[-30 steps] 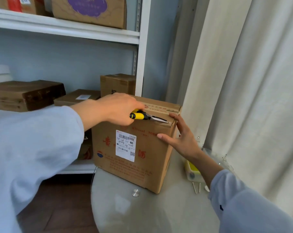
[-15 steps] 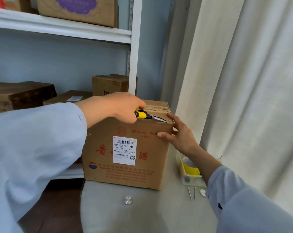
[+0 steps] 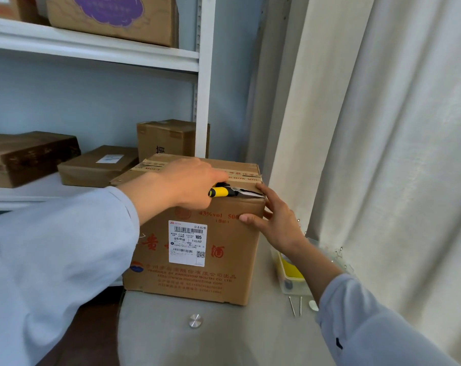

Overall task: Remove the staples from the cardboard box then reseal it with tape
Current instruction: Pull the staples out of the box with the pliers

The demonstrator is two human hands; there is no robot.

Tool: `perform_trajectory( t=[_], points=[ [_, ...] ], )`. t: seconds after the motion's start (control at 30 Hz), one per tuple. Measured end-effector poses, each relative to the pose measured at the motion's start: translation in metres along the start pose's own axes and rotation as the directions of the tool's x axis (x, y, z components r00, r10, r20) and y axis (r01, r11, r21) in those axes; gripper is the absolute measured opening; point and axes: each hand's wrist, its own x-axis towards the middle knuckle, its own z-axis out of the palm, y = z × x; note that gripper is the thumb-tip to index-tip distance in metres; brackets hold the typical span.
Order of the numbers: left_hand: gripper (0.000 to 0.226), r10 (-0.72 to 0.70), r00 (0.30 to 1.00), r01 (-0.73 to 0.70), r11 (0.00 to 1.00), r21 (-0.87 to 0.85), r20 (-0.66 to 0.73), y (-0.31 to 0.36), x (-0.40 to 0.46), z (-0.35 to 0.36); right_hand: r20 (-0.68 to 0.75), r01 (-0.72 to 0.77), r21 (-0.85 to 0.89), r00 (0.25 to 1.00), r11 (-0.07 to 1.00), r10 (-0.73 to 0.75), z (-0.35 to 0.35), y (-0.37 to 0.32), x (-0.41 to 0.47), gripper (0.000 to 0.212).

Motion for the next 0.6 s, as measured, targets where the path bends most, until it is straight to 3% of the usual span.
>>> perform_trajectory(
  t=[0.33,0.5,0.6],
  points=[
    [0.025,-0.123,0.991,0.124,0.992,-0.011,0.052,0.022,-0.015,-0.008,-0.004,-0.029,-0.025,1.000,0.999,0.028,0.003,-0.005,-0.003,0.077],
    [0.031,-0.213,0.975,0.212,0.977,-0.019,-0.058,0.040,-0.027,0.006,-0.006,-0.031,-0.034,0.999,0.999,0.031,0.003,-0.007,-0.006,0.077],
    [0.034,-0.224,0.973,0.223,0.974,-0.030,-0.052,0.041,-0.032,0.009,-0.001,-0.035,-0.031,0.999,0.999,0.035,0.005,-0.007,-0.008,0.077]
  ],
)
